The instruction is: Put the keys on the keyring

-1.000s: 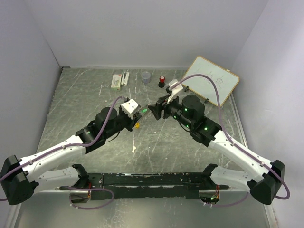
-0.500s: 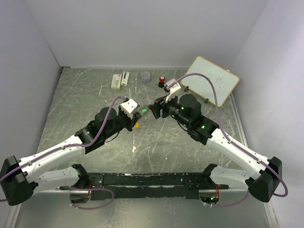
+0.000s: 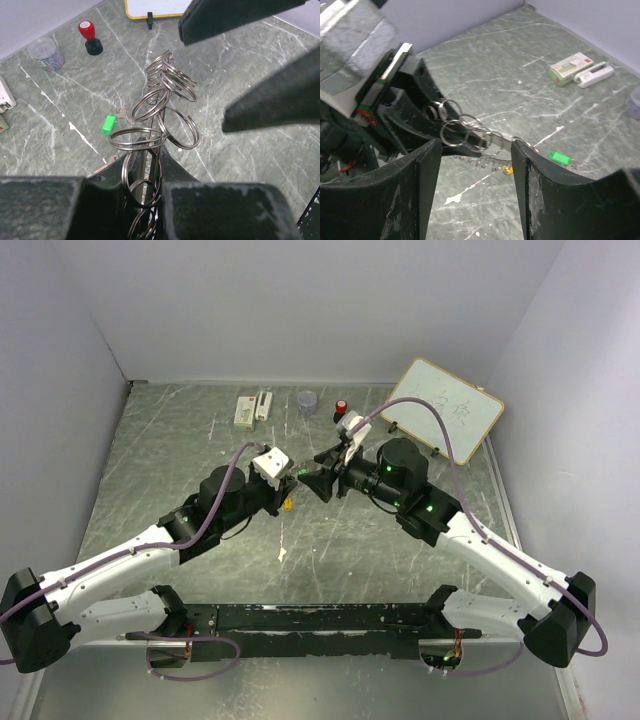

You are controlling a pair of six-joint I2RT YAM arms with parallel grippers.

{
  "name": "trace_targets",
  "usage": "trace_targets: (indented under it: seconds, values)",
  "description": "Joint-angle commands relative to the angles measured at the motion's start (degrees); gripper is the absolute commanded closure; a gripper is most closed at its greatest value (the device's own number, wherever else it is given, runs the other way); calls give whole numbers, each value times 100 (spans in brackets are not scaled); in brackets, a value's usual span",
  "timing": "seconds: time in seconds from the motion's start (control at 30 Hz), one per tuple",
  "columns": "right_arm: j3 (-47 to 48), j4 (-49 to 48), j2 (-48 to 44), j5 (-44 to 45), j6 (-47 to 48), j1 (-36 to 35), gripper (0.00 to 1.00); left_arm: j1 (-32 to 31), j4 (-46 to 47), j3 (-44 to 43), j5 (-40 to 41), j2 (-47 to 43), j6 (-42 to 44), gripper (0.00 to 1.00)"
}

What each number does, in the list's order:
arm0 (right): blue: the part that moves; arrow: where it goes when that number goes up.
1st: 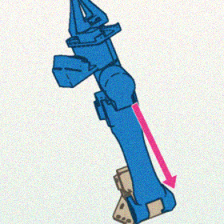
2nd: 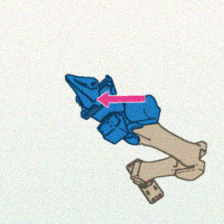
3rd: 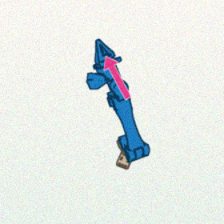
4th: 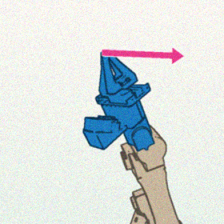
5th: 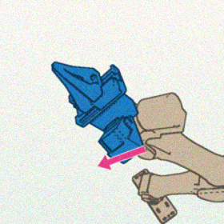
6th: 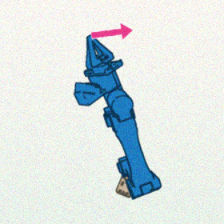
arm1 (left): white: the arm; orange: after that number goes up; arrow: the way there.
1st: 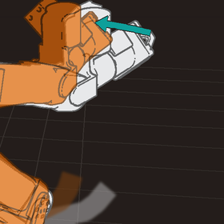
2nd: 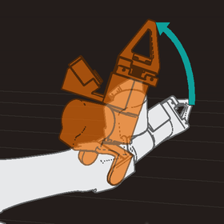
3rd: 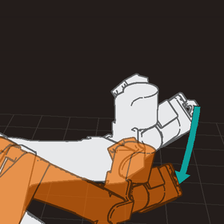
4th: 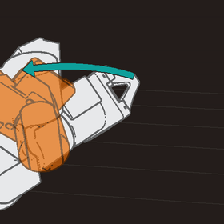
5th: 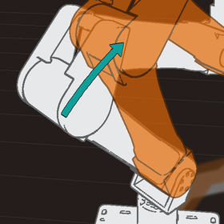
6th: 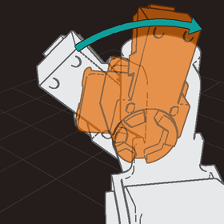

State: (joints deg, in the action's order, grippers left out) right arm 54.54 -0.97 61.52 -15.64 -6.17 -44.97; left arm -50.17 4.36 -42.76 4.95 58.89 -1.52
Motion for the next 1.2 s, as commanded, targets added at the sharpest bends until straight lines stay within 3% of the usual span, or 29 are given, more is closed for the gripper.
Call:
trace_targets:
  seconds: [0.0, 0.17, 0.83, 1.17]
  values:
    - [-26, -195, -333, 1021, -106, 26, 42, 29, 215, -259, 137, -127, -48, 93]
    - [-92, -41, -565, 2268, -125, 26, 41, 25, 201, -254, 154, -213, -59, 93]
    - [-40, 93, -291, 2029, -110, 31, 41, 29, 526, -131, -320, -323, 73, 93]
    - [77, 258, -85, 2410, -196, 36, 40, 31, 540, -137, -291, -448, 19, 93]
